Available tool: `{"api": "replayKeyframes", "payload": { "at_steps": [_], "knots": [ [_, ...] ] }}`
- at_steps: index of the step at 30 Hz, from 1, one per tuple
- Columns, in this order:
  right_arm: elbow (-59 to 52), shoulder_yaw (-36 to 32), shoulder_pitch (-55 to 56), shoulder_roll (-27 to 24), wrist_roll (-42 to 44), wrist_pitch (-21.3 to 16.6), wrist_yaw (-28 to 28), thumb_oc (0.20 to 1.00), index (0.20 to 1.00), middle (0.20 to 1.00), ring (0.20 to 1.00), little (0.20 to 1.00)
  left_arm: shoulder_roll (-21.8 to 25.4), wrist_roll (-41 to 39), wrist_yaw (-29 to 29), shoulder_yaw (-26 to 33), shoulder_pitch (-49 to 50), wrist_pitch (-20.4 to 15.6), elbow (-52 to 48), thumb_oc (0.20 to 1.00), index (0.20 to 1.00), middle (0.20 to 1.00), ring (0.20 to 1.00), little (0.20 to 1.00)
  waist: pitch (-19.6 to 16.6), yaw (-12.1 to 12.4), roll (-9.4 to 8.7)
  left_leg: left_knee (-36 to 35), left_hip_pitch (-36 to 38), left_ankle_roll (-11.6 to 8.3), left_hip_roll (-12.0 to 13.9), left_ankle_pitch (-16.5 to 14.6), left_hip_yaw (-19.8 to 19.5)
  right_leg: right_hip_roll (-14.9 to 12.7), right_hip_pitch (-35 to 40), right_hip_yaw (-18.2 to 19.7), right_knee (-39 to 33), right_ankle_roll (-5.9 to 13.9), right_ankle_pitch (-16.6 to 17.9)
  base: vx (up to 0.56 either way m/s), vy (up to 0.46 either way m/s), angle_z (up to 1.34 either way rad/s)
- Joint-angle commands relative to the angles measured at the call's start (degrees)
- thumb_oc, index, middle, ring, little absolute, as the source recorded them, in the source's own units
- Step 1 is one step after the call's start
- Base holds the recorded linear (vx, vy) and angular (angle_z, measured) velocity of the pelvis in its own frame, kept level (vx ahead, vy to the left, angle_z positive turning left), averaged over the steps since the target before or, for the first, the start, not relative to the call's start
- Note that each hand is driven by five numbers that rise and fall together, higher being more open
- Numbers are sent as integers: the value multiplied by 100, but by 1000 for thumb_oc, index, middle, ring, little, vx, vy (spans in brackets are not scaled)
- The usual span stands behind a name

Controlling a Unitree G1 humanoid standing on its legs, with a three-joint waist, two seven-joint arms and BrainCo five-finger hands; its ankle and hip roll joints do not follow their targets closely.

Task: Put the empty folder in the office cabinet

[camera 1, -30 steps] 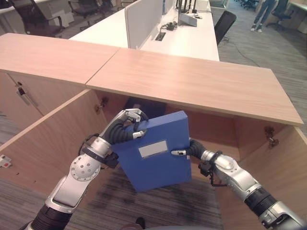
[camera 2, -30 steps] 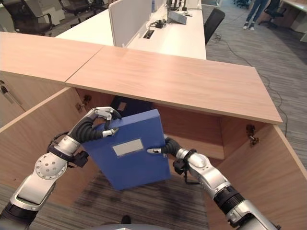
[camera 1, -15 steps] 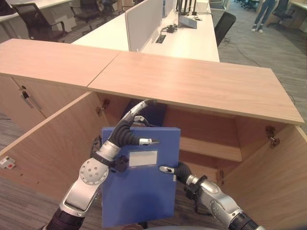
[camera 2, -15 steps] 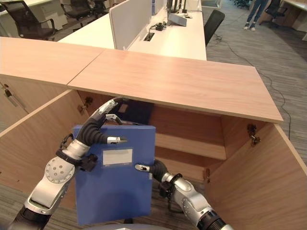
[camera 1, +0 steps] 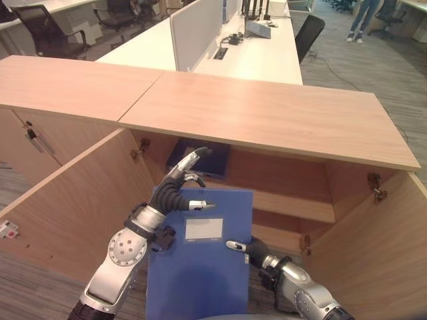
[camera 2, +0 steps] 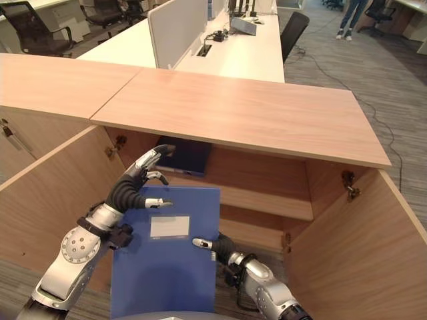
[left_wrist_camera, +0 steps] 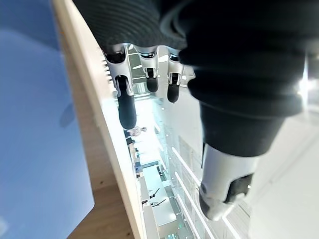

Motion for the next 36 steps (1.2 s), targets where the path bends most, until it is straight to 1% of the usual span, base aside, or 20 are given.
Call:
{"api": "replayKeyframes", "payload": {
  "at_steps": [1, 8, 9, 11, 13, 15, 18, 20, 21, 23, 24, 25, 26, 27, 30, 31, 32, 33, 34, 36],
  "knots": [
    [170, -321, -56, 205, 38, -84, 4, 200, 200, 200, 200, 200, -147, -703, -174, 137, 162, 91, 453, 1000, 1000, 1000, 1000, 1000, 77, -18, -199, 14, 342, -140, -30, -665, -213, -43, -64, -74, 36, 314, 76, 0, 0, 0],
    [1050, -1020, 223, 173, -644, 30, -216, 200, 200, 200, 200, 200, -365, -219, 104, 845, 838, 159, 1212, 1000, 1000, 1000, 1000, 1000, 106, -11, -194, 14, 296, -149, -14, -626, -310, -14, -65, -127, 36, 280, 59, -4, -50, 4],
    [1239, -1238, 266, 203, -753, 37, -359, 200, 200, 200, 200, 200, -445, 290, 394, 1078, 918, 156, 1506, 1000, 1000, 1000, 1000, 1000, 122, 7, -186, 14, 274, -155, -9, -607, -356, -1, -63, -150, 36, 262, 46, -2, -40, 7],
    [1349, -1413, 275, 231, -762, 76, -454, 200, 200, 200, 200, 200, -567, 615, 621, 1184, 969, 204, 1916, 1000, 1000, 1000, 1000, 1000, 148, 16, -177, 14, 240, -171, 2, -573, -412, 15, -75, -191, 36, 242, 42, -8, -67, 8],
    [1350, -1417, 273, 228, -762, 76, -454, 200, 200, 200, 200, 200, -572, 620, 625, 1177, 958, 197, 1928, 1000, 1000, 1000, 1000, 1000, 148, 10, -174, 14, 236, -172, 1, -571, -420, 15, -76, -200, 36, 242, 41, -5, -49, 12],
    [1412, -1534, 249, 241, -720, 87, -557, 200, 200, 200, 200, 200, -674, 846, 817, 1241, 937, 285, 2373, 1000, 1000, 1000, 1000, 1000, 173, 17, -166, 14, 204, -186, 13, -540, -460, 32, -96, -236, 36, 221, 32, -4, -80, 14],
    [1492, -1693, 196, 236, -665, 115, -700, 200, 200, 200, 200, 200, -640, 1715, 1145, 1390, 857, 466, 3193, 1000, 1000, 1000, 1000, 1000, 218, 16, -142, 14, 168, -218, 76, -492, -516, 93, -125, -251, 36, 168, -8, 6, -95, 14],
    [1512, -1721, 156, 234, -655, 126, -729, 200, 200, 200, 200, 200, -596, 1951, 1267, 1380, 818, 489, 3417, 1000, 1000, 1000, 1000, 1000, 229, 14, -135, 14, 168, -228, 97, -491, -525, 114, -141, -244, 36, 154, -20, 0, -74, 13],
    [1530, -1707, 113, 233, -636, 156, -758, 200, 200, 200, 200, 200, -622, 2046, 1298, 1309, 759, 600, 3890, 1000, 1000, 1000, 1000, 1000, 261, 9, -115, 14, 184, -238, 169, -453, -508, 138, -158, -222, 72, 114, -46, -5, -83, 7],
    [1556, -1713, 56, 214, -583, 163, -771, 200, 200, 200, 200, 200, -675, 1961, 1275, 1232, 666, 661, 4240, 1000, 1000, 1000, 1000, 1000, 330, 17, -89, 56, 170, -252, 224, -400, -442, 144, -210, -176, 187, 79, -106, -74, -68, 1],
    [1556, -1688, -30, 186, -550, 212, -788, 200, 200, 200, 200, 200, -808, 1575, 1169, 1153, 549, 804, 4636, 1000, 1000, 1000, 1000, 1000, 505, 15, -81, 663, -165, -260, 260, -480, -337, 93, -322, -130, 398, -1, -182, -125, -55, -2],
    [1557, -1694, -38, 183, -549, 214, -788, 200, 200, 200, 200, 200, -809, 1569, 1171, 1148, 530, 797, 4653, 1000, 1000, 1000, 1000, 1000, 493, 17, -77, 738, -226, -260, 264, -517, -339, 93, -358, -130, 421, -3, -190, -150, -57, -10],
    [1612, -1653, -124, 160, -528, 279, -754, 200, 200, 200, 200, 200, -1033, 941, 953, 1000, 382, 947, 5347, 1000, 1000, 1000, 1000, 1000, 606, -12, -70, 1405, -599, -262, 298, -549, -205, 43, -429, -83, 563, -75, -235, -57, -27, -14],
    [1612, -1656, -128, 160, -528, 280, -753, 200, 200, 200, 200, 200, -1033, 940, 954, 998, 373, 942, 5356, 1000, 1000, 1000, 1000, 1000, 587, -18, -73, 1406, -632, -261, 294, -532, -211, 40, -458, -91, 561, -75, -224, -66, -26, -16],
    [1738, -1556, -245, 137, -471, 369, -755, 200, 200, 200, 200, 200, -1364, -109, 826, 805, 143, 1124, 6211, 1000, 1000, 1000, 1000, 1000, 616, -102, -46, 2159, -1299, -135, 366, -199, 25, 22, -486, -42, 594, -165, -289, 10, 14, -19],
    [1813, -1513, -272, 158, -480, 414, -771, 200, 200, 200, 200, 200, -1487, -247, 822, 693, 76, 1154, 6622, 1000, 1000, 1000, 1000, 1000, 565, -111, -51, 2155, -1622, -93, 301, -209, 63, -10, -449, 18, 539, -147, -319, 58, 29, -25],
    [1814, -1514, -273, 158, -480, 414, -770, 200, 200, 200, 200, 200, -1488, -247, 821, 692, 73, 1151, 6627, 1000, 1000, 1000, 1000, 1000, 560, -111, -49, 2165, -1633, -92, 303, -215, 62, -8, -456, 18, 542, -147, -321, 102, 42, -19],
    [1888, -1495, -304, 163, -450, 423, -781, 200, 200, 200, 200, 200, -1591, -251, 838, 680, -19, 1168, 7176, 1000, 1000, 1000, 1000, 1000, 522, -106, -37, 2039, -1802, -97, 250, -180, 67, -10, -413, 63, 483, -117, -345, 197, 97, -25],
    [2020, -1462, -321, 238, -393, 363, -808, 200, 200, 200, 200, 200, -1784, 96, 974, 759, -313, 1137, 8440, 1000, 1000, 1000, 1000, 1000, 449, -72, 38, 1543, -1876, -201, 183, 125, -44, 28, -270, 199, 401, -78, -383, 262, 133, -28],
    [2158, -1449, -379, 256, -357, 235, -904, 200, 200, 200, 200, 200, -1816, 1164, 1446, 677, -552, 1084, 9225, 1000, 1000, 1000, 1000, 1000, 401, -22, 112, 972, -2032, -300, 150, 386, -129, 57, -130, 356, 352, -42, -456, 254, 137, -32]
  ]
}}
